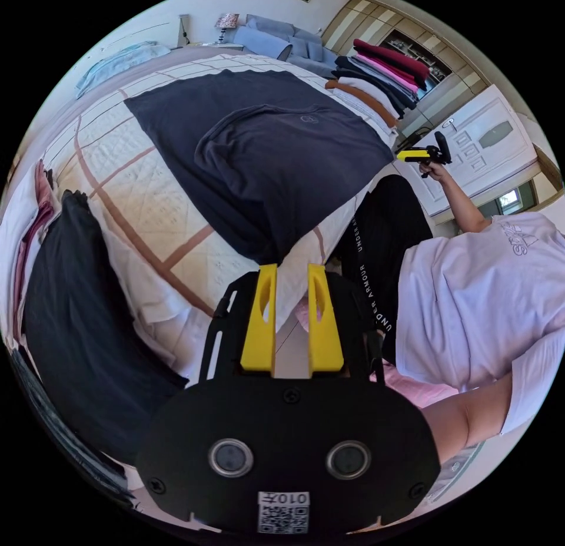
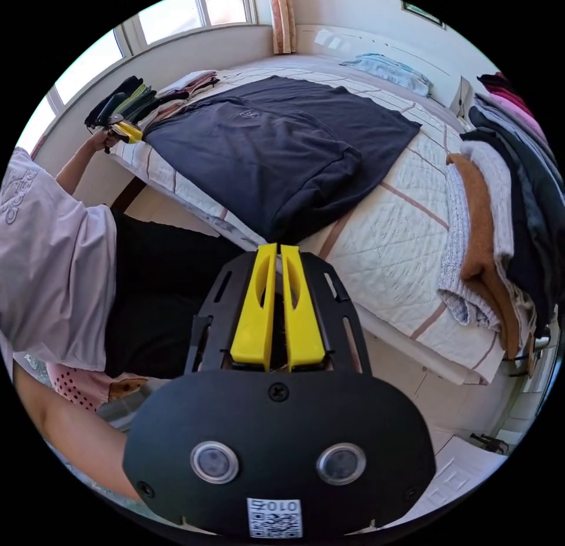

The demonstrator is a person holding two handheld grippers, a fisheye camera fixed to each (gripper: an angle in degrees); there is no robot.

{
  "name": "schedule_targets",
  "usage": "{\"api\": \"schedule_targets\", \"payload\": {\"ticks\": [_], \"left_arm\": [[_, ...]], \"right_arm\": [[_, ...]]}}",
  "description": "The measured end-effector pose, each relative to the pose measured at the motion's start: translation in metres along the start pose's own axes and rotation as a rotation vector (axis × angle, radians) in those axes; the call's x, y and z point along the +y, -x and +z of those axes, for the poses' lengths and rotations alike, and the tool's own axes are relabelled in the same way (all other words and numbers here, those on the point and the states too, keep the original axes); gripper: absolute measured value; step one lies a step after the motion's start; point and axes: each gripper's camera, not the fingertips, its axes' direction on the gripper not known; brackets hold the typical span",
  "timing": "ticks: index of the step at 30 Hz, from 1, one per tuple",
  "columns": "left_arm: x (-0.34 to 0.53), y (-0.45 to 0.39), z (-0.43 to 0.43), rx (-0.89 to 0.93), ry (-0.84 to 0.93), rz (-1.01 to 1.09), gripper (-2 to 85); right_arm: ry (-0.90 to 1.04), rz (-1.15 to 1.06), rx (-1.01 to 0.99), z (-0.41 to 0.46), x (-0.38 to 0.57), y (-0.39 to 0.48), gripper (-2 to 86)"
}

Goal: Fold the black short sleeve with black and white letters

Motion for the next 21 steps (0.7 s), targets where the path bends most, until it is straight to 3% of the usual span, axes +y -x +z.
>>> {"api": "schedule_targets", "payload": {"ticks": [3,5,8,12,15,21], "left_arm": [[0.001,-0.006,-0.024,-0.068,-0.073,-0.038,6.1],[-0.011,-0.001,-0.044,-0.119,-0.224,-0.111,6.7],[-0.041,0.022,-0.042,-0.084,-0.311,-0.225,7.3],[-0.09,0.009,-0.029,-0.13,-0.313,-0.128,7.6],[-0.125,-0.005,-0.008,-0.168,-0.215,-0.032,7.9],[-0.14,0.021,0.019,-0.13,-0.167,-0.101,7.7]], "right_arm": [[-0.095,0.097,0.041,-0.022,0.004,-0.01,3.6],[-0.203,0.153,0.083,-0.039,-0.005,-0.013,4.9],[-0.269,0.216,0.128,-0.046,-0.039,-0.02,7.0],[-0.219,0.223,0.102,-0.026,-0.09,-0.032,6.3],[-0.18,0.201,0.033,-0.008,-0.116,-0.038,6.3],[-0.075,0.184,-0.021,0.031,-0.142,-0.053,6.1]]}}
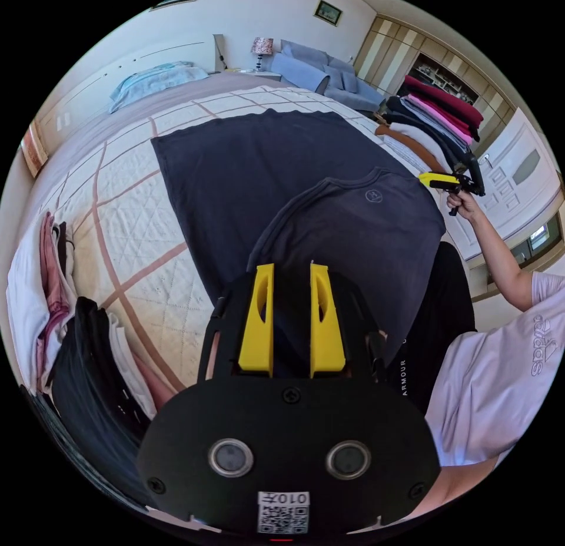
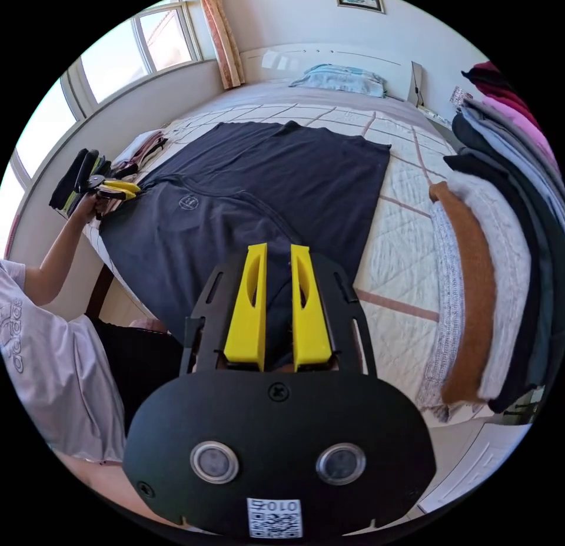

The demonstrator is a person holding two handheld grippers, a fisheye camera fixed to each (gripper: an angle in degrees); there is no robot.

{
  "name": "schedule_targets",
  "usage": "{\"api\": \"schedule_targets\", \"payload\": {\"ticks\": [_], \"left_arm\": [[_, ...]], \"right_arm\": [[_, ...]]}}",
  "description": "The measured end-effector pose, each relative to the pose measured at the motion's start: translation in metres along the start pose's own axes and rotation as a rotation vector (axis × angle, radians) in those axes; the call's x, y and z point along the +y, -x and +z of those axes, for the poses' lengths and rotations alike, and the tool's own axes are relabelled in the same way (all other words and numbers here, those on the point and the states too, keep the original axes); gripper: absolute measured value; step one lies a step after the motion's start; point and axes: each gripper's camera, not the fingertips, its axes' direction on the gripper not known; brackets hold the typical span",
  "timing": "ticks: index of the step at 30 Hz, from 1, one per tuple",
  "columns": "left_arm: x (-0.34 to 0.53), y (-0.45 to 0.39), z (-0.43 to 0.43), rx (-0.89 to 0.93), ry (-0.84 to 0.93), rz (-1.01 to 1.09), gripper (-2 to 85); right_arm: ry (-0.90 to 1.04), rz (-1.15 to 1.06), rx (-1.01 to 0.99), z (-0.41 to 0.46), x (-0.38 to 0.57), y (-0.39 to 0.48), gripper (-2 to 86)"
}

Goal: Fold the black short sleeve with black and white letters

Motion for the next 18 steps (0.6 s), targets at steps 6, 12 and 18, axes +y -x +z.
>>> {"api": "schedule_targets", "payload": {"ticks": [6,12,18], "left_arm": [[0.016,0.017,-0.005,0.101,-0.11,-0.145,6.7],[0.037,-0.085,-0.052,-0.29,-0.08,0.232,7.9],[0.064,-0.141,-0.049,-0.458,-0.063,0.395,8.5]], "right_arm": [[0.01,0.047,-0.009,0.006,0.006,-0.012,5.2],[-0.123,-0.067,0.161,-0.048,0.051,0.036,7.2],[-0.099,-0.08,0.184,-0.049,0.091,0.069,7.6]]}}
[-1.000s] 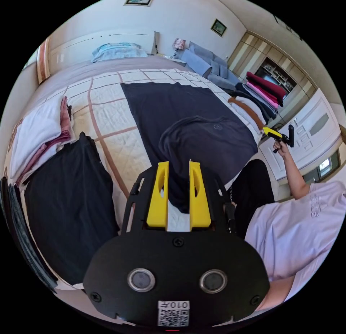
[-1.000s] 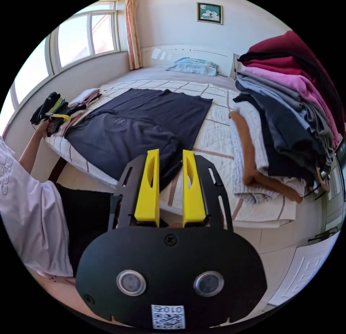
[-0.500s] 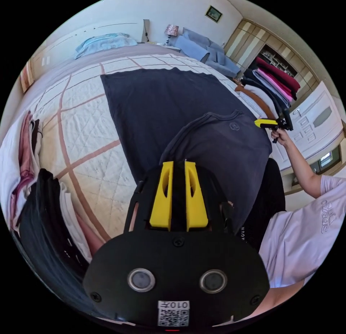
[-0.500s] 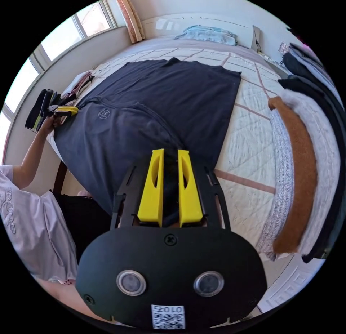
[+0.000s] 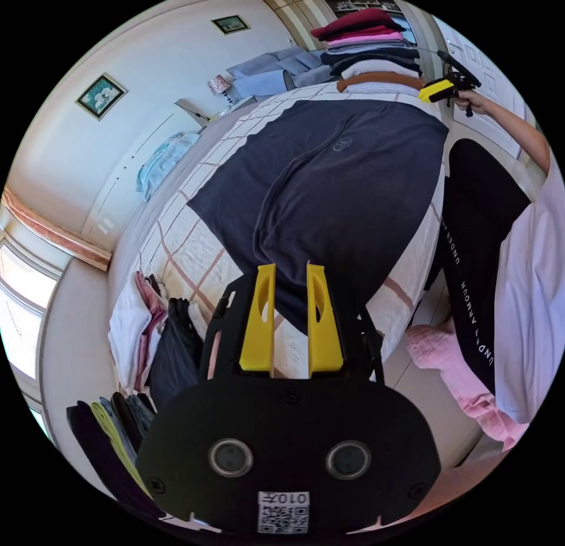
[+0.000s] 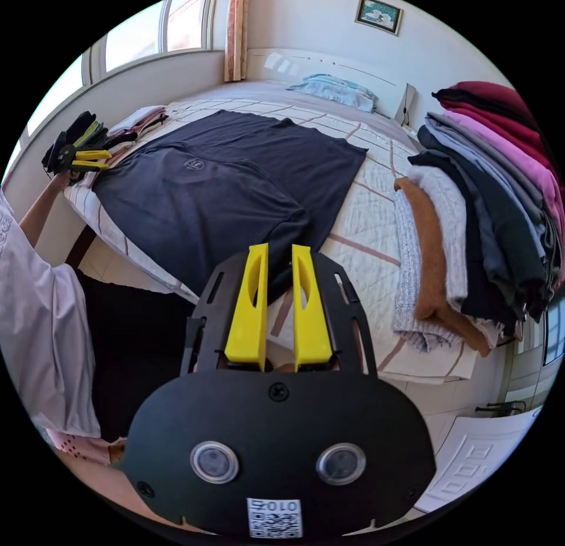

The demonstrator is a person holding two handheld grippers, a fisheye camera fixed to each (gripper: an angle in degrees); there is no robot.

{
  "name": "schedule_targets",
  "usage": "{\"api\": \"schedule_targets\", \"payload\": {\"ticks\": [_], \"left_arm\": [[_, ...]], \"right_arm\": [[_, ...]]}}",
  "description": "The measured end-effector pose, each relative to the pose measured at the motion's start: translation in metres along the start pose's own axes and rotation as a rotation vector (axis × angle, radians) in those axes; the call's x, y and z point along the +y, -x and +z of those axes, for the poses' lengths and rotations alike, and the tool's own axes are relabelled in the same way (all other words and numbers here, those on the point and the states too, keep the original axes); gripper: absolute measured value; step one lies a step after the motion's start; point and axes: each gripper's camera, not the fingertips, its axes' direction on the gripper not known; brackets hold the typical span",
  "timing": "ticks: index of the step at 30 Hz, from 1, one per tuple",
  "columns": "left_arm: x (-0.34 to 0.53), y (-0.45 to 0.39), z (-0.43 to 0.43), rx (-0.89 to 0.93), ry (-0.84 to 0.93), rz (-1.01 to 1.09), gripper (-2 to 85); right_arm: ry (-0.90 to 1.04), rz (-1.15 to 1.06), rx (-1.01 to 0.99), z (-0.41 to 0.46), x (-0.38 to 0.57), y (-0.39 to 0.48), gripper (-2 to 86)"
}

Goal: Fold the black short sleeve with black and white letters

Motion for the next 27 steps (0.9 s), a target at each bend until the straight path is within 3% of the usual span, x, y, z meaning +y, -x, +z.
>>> {"api": "schedule_targets", "payload": {"ticks": [4,7,12,16,23,27], "left_arm": [[-0.018,0.015,0.035,0.224,0.049,-0.104,9.0],[-0.017,0.038,0.05,0.349,0.05,-0.22,9.4],[-0.021,0.077,0.007,0.279,-0.019,-0.28,10.3],[-0.059,0.161,-0.014,0.259,-0.133,-0.368,11.2],[-0.163,0.319,0.099,0.318,-0.164,-0.619,13.4],[-0.208,0.355,0.16,0.217,-0.045,-0.657,14.4]], "right_arm": [[0.046,0.009,-0.04,0.015,-0.011,0.01,8.0],[0.206,0.005,-0.089,0.045,-0.023,0.013,8.4],[0.074,0.035,0.047,-0.004,-0.038,0.022,8.7],[0.039,0.019,0.103,-0.024,-0.088,0.017,9.0],[-0.019,0.072,0.17,0.03,-0.239,-0.04,9.3],[0.006,0.141,0.207,0.093,-0.308,-0.088,9.7]]}}
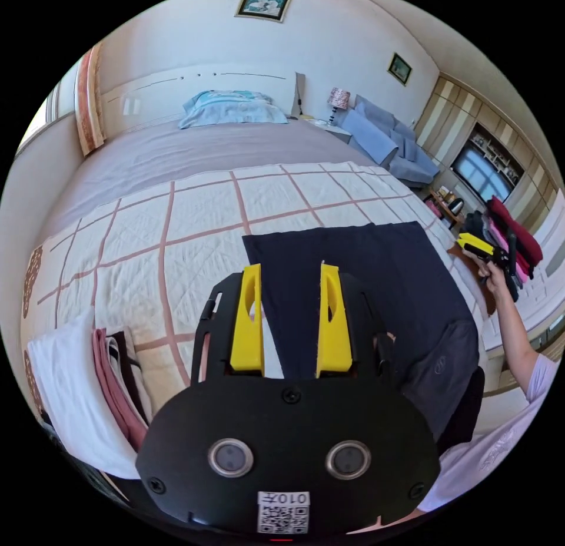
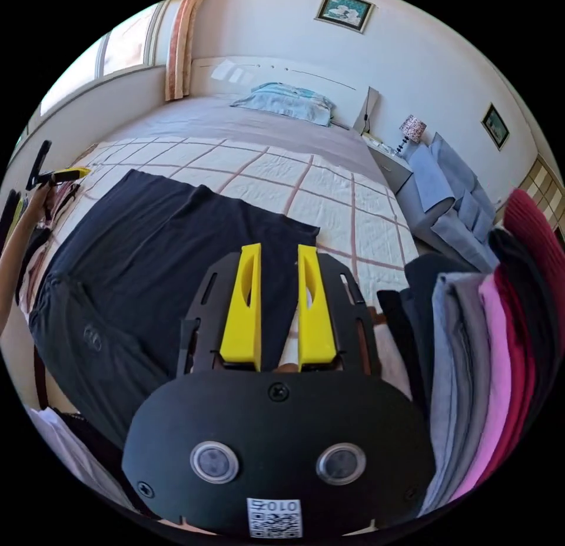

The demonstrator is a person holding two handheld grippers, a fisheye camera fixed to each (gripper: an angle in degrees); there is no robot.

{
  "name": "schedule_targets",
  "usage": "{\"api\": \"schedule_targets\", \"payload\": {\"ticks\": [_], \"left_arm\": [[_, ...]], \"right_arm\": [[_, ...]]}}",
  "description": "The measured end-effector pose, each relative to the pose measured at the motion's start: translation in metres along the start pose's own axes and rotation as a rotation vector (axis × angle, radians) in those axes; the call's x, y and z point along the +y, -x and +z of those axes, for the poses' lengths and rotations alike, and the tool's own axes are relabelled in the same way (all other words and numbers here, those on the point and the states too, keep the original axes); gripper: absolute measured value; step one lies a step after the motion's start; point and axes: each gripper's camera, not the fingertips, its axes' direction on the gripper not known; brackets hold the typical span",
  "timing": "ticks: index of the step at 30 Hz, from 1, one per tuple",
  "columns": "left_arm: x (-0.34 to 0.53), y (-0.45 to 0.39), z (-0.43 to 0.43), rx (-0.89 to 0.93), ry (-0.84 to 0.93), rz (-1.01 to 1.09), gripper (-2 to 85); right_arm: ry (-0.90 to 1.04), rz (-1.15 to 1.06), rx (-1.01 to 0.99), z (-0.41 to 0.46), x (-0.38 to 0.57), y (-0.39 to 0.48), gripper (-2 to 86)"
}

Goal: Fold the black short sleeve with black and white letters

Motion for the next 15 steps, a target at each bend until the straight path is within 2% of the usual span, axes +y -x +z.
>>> {"api": "schedule_targets", "payload": {"ticks": [3,11,13,15], "left_arm": [[-0.031,0.016,0.039,-0.037,0.067,-0.063,15.1],[-0.073,0.048,0.086,0.086,0.053,-0.14,15.9],[-0.079,0.048,0.093,0.069,0.085,-0.125,15.8],[-0.084,0.047,0.099,0.048,0.111,-0.098,15.7]], "right_arm": [[0.06,0.004,0.013,0.048,-0.035,-0.015,10.5],[0.185,0.087,-0.182,0.132,-0.065,-0.052,11.9],[0.222,0.072,-0.196,0.143,-0.062,-0.05,11.7],[0.179,0.05,-0.14,0.14,-0.054,-0.04,10.2]]}}
